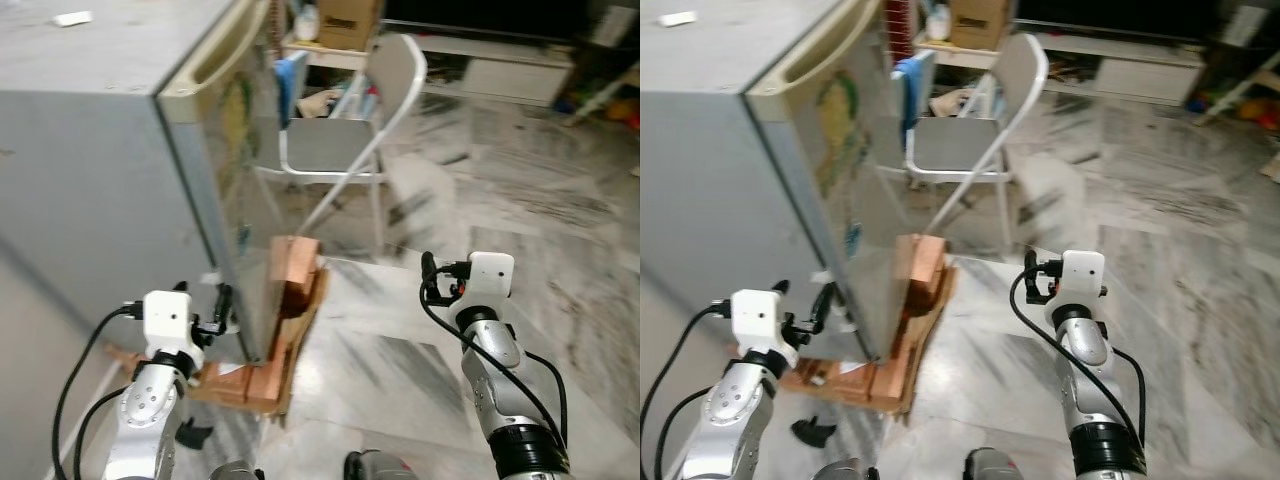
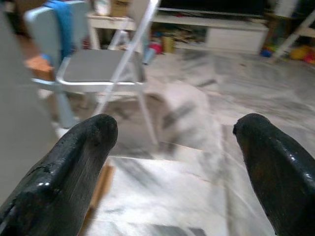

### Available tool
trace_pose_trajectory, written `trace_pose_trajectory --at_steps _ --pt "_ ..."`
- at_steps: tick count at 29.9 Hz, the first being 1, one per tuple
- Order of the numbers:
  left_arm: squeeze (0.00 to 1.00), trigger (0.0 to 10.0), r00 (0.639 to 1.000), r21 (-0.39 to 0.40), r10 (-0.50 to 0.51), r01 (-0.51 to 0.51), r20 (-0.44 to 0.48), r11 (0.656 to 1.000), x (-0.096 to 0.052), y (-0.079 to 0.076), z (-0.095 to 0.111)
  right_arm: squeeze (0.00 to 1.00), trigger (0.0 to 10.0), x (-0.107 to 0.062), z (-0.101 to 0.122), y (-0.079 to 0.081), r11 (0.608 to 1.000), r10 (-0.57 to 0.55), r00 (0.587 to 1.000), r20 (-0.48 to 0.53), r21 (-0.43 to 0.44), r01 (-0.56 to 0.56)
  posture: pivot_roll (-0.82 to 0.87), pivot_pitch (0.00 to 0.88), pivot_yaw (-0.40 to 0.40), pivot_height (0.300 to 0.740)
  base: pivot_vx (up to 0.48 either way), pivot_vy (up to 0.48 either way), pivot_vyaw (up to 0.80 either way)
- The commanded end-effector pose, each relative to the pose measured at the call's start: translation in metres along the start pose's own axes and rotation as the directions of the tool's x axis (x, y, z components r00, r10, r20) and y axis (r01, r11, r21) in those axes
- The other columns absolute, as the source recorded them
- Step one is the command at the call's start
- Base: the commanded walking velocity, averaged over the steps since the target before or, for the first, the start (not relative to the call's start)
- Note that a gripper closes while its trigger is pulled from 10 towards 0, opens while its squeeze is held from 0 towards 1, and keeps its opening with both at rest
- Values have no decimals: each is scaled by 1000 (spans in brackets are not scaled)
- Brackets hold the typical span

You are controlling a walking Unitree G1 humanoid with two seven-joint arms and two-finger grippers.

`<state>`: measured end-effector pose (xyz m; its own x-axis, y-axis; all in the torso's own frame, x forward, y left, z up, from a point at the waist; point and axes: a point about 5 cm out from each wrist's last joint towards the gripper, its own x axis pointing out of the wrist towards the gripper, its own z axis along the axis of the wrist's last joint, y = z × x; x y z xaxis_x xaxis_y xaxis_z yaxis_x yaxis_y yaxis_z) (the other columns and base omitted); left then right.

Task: Restocking fridge

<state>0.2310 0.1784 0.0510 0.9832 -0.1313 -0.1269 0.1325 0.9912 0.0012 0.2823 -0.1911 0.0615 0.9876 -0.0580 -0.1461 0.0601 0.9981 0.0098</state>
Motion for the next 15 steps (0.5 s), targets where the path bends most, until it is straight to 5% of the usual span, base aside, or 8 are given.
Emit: trace_pose_trajectory --at_steps 1,15 --pt "0 10000 1000 3 2 -2 15 1000 2 2 3 0 10000 2 3 0 1000 1 1000 6 -4 -1 129 0 -25 740 0 0 -800" --pt "0 10000 995 60 93 -95 35 994 8 17 7 0 10000 5 7 5 1000 20 1000 18 -20 -20 119 11 -25 740 0 0 -800"
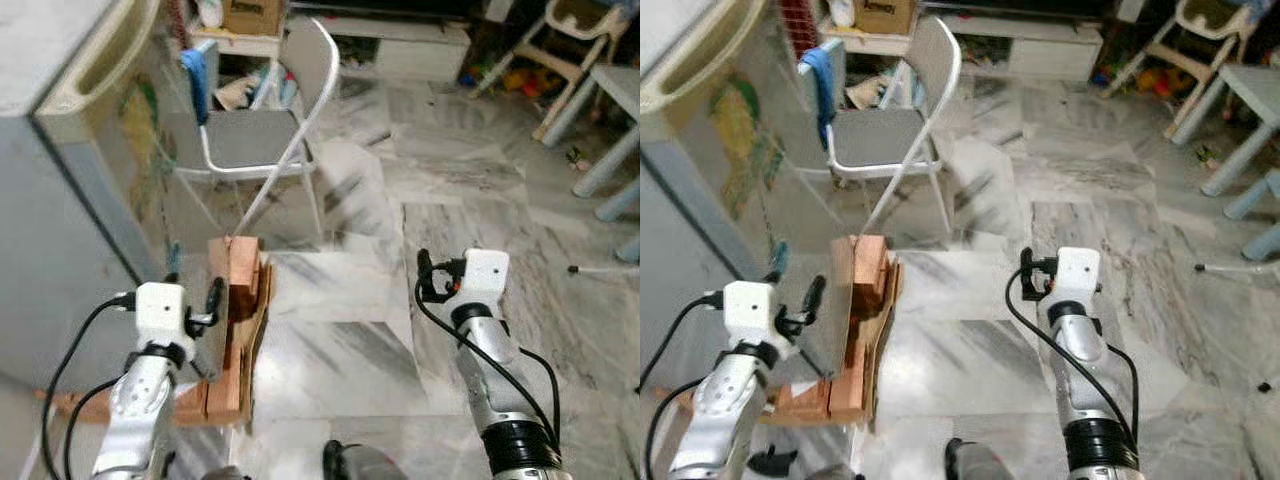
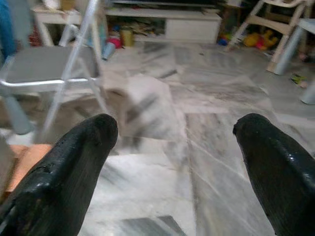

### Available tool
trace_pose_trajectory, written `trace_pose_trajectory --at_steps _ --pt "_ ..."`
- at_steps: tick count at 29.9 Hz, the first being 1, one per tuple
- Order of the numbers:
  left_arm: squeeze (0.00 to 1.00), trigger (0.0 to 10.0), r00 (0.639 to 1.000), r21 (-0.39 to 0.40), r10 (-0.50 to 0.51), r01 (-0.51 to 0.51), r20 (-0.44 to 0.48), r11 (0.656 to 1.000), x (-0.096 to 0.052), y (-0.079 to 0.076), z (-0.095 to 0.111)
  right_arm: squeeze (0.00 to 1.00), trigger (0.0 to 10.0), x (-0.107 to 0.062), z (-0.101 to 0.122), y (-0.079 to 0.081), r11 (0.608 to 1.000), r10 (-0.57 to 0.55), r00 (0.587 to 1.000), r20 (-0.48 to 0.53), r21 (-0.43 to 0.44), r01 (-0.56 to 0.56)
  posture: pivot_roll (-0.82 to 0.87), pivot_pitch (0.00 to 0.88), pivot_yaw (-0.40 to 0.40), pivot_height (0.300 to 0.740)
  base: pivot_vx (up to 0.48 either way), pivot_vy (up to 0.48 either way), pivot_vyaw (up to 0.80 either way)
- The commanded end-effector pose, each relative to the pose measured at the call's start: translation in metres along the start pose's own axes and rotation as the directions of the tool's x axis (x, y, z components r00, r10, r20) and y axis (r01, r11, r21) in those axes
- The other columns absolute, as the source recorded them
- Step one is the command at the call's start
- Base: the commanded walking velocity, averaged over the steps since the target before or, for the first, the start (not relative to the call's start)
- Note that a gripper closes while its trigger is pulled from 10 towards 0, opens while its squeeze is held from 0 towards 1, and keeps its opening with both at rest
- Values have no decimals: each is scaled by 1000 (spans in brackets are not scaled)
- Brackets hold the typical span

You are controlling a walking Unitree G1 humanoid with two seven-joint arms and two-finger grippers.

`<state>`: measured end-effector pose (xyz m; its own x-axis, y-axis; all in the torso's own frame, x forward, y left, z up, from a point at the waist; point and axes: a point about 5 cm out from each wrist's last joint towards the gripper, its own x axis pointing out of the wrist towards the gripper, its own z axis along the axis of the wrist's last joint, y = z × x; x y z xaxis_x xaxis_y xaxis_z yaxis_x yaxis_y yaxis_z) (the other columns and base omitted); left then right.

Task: Restocking fridge

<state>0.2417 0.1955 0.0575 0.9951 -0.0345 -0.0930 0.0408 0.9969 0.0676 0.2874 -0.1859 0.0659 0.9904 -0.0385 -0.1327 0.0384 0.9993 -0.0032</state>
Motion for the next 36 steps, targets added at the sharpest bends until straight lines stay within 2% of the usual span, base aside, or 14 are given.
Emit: trace_pose_trajectory --at_steps 1,4,10,13,16,19,25,28,30,33,36 --pt "0 10000 1000 4 2 -2 5 1000 2 1 1 0 10000 2 4 0 1000 4 1000 8 -5 -4 117 15 -24 740 0 0 -494" --pt "0 10000 1000 8 6 -6 1 1000 2 3 0 0 10000 1 3 2 1000 12 1000 5 -9 -12 117 16 -21 740 0 0 0" --pt "0 10000 998 39 0 3 -69 999 -7 10 -14 0 10000 -5 -10 7 996 90 993 -80 -20 -92 115 21 -19 740 0 0 0" --pt "0 10000 996 54 23 -19 -87 998 -12 17 -19 0 10000 -13 -23 15 979 199 963 -183 -7 -204 115 22 -19 740 0 0 0" --pt "0 10000 995 79 81 -76 -62 994 -11 27 -15 0 10000 -18 -28 19 957 281 930 -236 -1 -289 114 31 -20 740 0 0 0" --pt "0 10000 994 47 83 -80 -75 996 -12 32 -14 0 10000 -23 -31 26 917 383 876 -292 4 -400 113 33 -23 740 0 0 0" --pt "0 10000 986 79 75 -64 -149 995 -19 34 -26 0 10000 -25 -34 29 899 415 847 -332 4 -439 118 36 -24 740 0 0 0" --pt "0 10000 966 79 10 10 -257 997 -25 31 -39 0 10000 -26 -36 30 893 426 833 -353 17 -450 122 38 -23 740 0 0 0" --pt "0 10000 962 84 3 21 -273 996 -26 31 -41 0 10000 -26 -36 30 892 429 830 -356 20 -452 122 38 -23 740 0 0 0" --pt "0 10000 970 115 75 -49 -233 992 -24 41 -38 0 10000 -26 -36 30 890 433 826 -360 26 -455 122 37 -23 740 0 0 0" --pt "0 10000 977 104 100 -82 -188 991 -16 45 -29 0 10000 -26 -36 30 890 434 825 -362 28 -456 123 38 -22 740 0 0 0"
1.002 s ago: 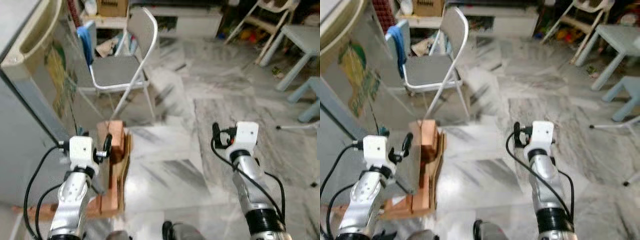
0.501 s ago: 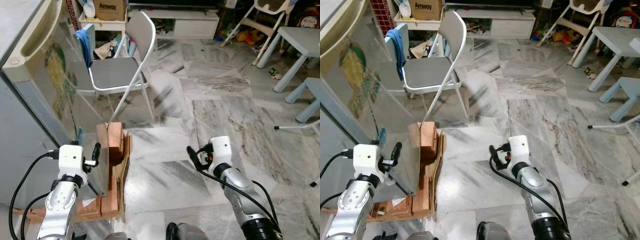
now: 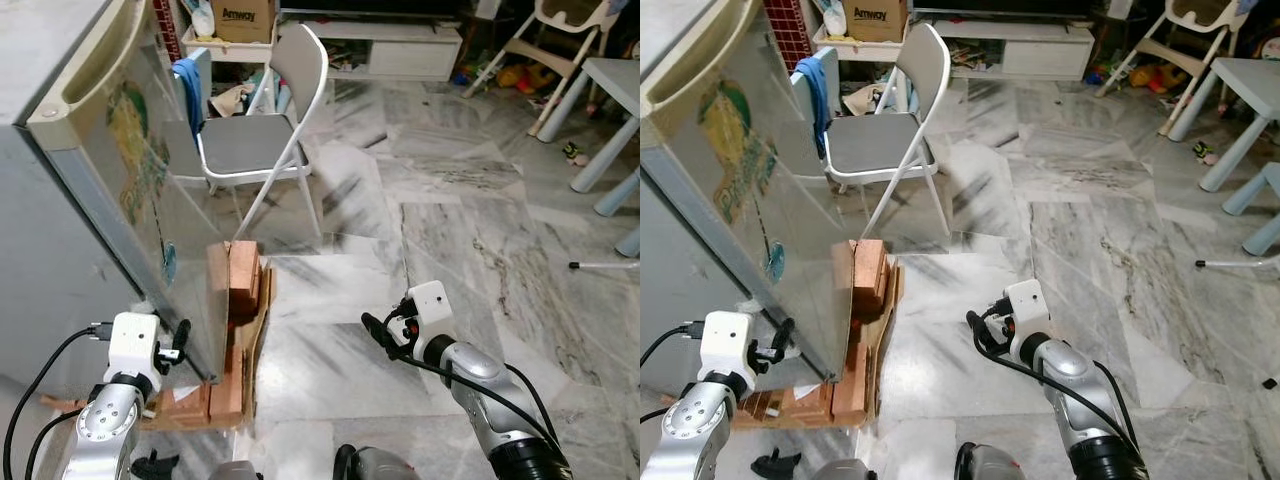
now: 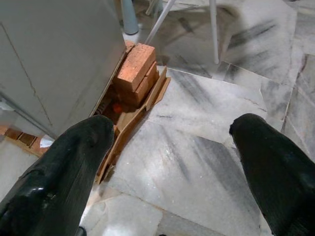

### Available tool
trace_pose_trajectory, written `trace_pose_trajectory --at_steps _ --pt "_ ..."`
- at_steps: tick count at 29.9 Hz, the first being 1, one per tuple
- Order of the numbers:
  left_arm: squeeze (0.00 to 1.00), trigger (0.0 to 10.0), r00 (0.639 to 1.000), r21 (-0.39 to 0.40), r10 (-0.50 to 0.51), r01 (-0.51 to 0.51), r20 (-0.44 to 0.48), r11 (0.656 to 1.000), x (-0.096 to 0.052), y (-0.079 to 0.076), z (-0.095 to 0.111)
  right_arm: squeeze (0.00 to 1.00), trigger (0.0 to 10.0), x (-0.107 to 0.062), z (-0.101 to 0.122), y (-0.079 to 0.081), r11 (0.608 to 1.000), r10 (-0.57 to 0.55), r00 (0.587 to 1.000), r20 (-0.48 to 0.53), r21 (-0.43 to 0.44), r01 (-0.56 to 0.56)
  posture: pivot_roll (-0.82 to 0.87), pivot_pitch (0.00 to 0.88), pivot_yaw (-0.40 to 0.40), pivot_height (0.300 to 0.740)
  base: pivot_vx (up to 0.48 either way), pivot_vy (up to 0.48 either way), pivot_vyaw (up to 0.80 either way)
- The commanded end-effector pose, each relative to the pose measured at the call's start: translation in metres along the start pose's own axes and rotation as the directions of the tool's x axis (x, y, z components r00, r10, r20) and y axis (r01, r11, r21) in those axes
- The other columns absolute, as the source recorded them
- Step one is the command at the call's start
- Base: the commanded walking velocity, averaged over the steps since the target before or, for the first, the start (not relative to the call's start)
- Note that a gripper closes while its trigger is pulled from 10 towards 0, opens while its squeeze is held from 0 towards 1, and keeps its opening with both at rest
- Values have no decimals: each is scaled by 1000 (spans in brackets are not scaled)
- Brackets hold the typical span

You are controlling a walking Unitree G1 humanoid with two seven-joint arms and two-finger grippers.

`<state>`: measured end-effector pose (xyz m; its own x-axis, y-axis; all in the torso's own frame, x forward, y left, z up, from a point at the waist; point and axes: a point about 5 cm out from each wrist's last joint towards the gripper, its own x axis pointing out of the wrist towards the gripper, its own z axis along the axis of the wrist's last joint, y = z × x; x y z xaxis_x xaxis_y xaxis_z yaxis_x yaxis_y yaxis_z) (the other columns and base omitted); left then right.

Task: Restocking fridge

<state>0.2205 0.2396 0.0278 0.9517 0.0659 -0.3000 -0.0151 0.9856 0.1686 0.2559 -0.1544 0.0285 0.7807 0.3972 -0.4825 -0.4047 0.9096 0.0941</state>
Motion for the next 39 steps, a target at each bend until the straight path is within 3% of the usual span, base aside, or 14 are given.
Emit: trace_pose_trajectory --at_steps 1,4,14,18,22,29,32,33,34,35,36,37,39 --pt "0 10000 999 -4 20 -19 45 1000 6 4 11 0 10000 -1 6 -1 1000 4 1000 12 -11 -4 126 36 -23 740 0 0 0" --pt "0 10000 996 10 45 -45 71 999 18 4 22 0 10000 -1 7 1 1000 13 1000 16 -27 -12 120 35 -21 740 0 0 0" --pt "0 10000 989 -13 27 -25 143 1000 31 4 41 0 10000 -3 10 6 998 56 997 46 -41 -54 123 38 -18 740 0 0 0" --pt "0 10000 983 7 34 -36 181 999 46 -1 56 0 10000 -4 13 14 991 129 990 59 -45 -126 124 35 -22 740 0 0 0" --pt "0 10000 979 2 24 -25 204 1000 53 -3 66 0 10000 -8 11 18 982 187 982 31 -35 -186 124 34 -23 740 0 0 0" --pt "0 10000 951 -5 -32 35 307 999 71 -14 103 0 10000 -27 -2 19 964 258 965 -43 -51 -260 115 34 -21 740 0 0 0" --pt "0 10000 885 67 -240 233 398 970 72 -61 135 0 10000 -41 -16 14 964 258 960 -110 -41 -264 115 34 -23 740 0 0 0" --pt "0 10000 828 86 -362 361 429 929 67 -90 148 0 10000 -46 -20 13 962 265 957 -123 -30 -270 116 34 -24 740 0 0 0" --pt "0 10000 828 86 -362 361 429 929 67 -90 148 0 10000 -46 -20 13 962 265 957 -123 -30 -270 116 34 -24 740 0 0 0" --pt "0 10000 797 87 -415 422 438 902 63 -103 153 0 10000 -47 -20 12 962 266 956 -124 -27 -271 115 31 -25 740 0 0 0" --pt "0 10000 744 116 -504 509 439 853 57 -121 158 0 10000 -47 -20 12 962 267 956 -122 -24 -272 111 25 -27 740 0 0 0" --pt "0 10000 610 161 -667 674 428 721 38 -156 167 0 10000 -33 -18 25 962 271 955 -119 -8 -274 106 19 -27 740 0 0 0" --pt "0 10000 458 188 -790 805 407 563 15 -182 172 0 10000 -16 -17 47 957 286 950 -121 -5 -289 105 10 -28 740 0 0 0"
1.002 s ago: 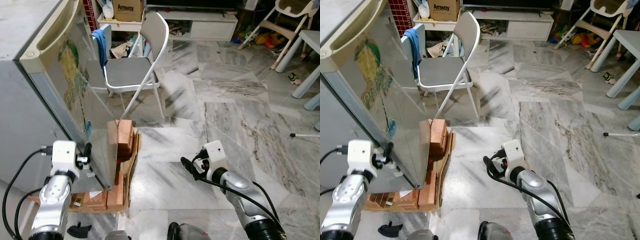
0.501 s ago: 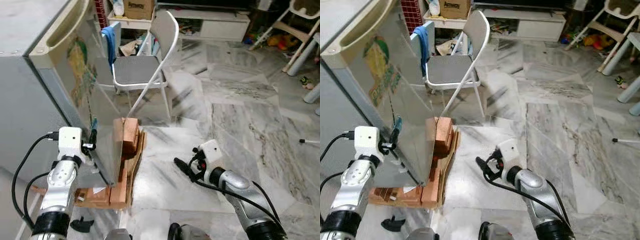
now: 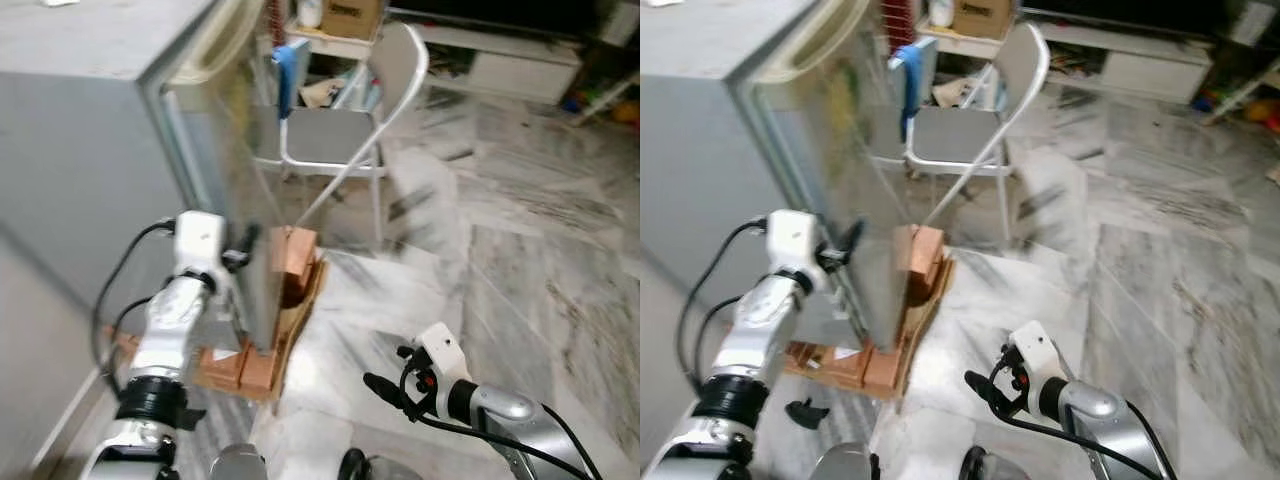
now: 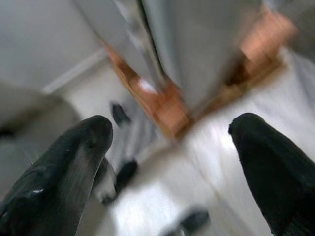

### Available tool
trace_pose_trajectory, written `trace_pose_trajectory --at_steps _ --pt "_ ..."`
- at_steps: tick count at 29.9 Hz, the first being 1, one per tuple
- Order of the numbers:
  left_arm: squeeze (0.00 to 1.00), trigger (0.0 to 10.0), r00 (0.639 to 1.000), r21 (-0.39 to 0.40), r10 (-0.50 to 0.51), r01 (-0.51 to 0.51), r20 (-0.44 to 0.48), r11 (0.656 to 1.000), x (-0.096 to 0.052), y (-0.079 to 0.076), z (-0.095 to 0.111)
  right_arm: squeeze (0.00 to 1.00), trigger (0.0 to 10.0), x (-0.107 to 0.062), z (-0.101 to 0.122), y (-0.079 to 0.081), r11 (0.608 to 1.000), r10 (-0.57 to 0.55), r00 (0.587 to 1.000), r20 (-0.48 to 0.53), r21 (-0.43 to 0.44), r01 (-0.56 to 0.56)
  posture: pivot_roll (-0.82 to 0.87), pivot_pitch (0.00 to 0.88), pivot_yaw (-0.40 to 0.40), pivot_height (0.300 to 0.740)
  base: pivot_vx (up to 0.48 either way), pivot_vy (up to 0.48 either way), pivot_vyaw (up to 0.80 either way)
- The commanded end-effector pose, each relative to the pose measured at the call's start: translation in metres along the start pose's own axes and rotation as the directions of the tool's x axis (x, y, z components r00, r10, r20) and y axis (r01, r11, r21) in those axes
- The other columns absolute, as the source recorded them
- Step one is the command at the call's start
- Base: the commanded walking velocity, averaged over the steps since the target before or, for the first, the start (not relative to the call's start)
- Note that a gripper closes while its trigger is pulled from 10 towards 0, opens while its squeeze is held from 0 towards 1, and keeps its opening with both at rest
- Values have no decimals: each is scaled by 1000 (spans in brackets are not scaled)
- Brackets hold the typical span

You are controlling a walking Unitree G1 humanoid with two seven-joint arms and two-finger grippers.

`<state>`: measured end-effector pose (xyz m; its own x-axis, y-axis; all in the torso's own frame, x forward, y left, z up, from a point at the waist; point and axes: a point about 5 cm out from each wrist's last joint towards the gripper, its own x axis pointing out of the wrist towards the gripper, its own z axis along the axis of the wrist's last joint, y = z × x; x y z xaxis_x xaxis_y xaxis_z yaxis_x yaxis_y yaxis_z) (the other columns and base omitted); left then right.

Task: Restocking fridge

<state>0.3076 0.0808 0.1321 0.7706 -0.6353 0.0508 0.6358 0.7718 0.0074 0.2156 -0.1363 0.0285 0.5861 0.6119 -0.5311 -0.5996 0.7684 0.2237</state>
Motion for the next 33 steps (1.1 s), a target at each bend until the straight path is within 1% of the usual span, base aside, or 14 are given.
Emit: trace_pose_trajectory --at_steps 1,3,4,5,6,8,10,12,18,23,25,27,30,33 --pt "0 10000 949 1 -308 308 68 951 17 -54 24 0 10000 17 2 17 1000 24 1000 -13 -12 -24 106 9 -28 740 0 0 0" --pt "0 10000 918 -43 -392 395 64 918 11 -65 26 0 10000 23 2 22 999 31 999 -15 -15 -31 109 4 -25 740 0 0 0" --pt "0 10000 922 -53 -381 384 61 922 8 -62 24 0 10000 24 2 22 999 33 999 -15 -9 -33 113 3 -25 740 0 0 0" --pt "0 10000 944 -51 -326 328 45 943 4 -49 19 0 10000 25 1 22 999 35 999 -15 -2 -35 119 3 -21 740 0 0 0" --pt "0 10000 944 -51 -326 328 45 943 4 -49 19 0 10000 25 1 22 999 35 999 -15 -2 -35 119 3 -21 740 0 0 0" --pt "0 10000 989 -23 -143 142 -44 990 -12 -8 1 0 10000 23 0 16 999 32 999 -14 9 -32 127 4 -17 740 0 0 0" --pt "0 10000 993 -27 -102 100 -54 995 -17 2 0 0 10000 21 0 14 999 31 999 -13 10 -31 128 4 -17 740 0 0 0" --pt "0 10000 997 -11 -25 25 -76 1000 -31 19 -4 0 10000 18 0 12 999 33 999 -6 15 -32 133 5 -18 740 0 0 0" --pt "0 10000 989 -14 103 -105 -103 994 -54 36 -15 0 10000 15 -2 8 999 34 999 -6 12 -34 131 3 -18 740 0 -330 0" --pt "0 10000 977 -15 167 -171 -131 985 -69 36 -27 0 10000 10 -2 3 1000 28 1000 -4 -3 -28 121 10 -16 740 0 -422 0" --pt "0 10000 963 6 214 -216 -164 976 -83 36 -38 0 10000 6 10 -5 997 -37 995 97 -64 43 120 13 -15 740 253 -405 0" --pt "0 10000 944 22 272 -273 -187 962 -95 39 -46 0 10000 -1 31 -17 982 -147 955 256 -80 172 122 18 -13 740 255 -405 0" --pt "0 10000 931 31 310 -310 -192 950 -101 41 -49 0 10000 -4 41 -22 965 -211 922 325 -82 249 122 18 -13 740 252 -405 0" --pt "0 10000 867 82 458 -451 -196 889 -119 53 -53 0 10000 -13 65 -34 918 -321 829 457 -66 392 132 28 -5 740 254 -404 0"
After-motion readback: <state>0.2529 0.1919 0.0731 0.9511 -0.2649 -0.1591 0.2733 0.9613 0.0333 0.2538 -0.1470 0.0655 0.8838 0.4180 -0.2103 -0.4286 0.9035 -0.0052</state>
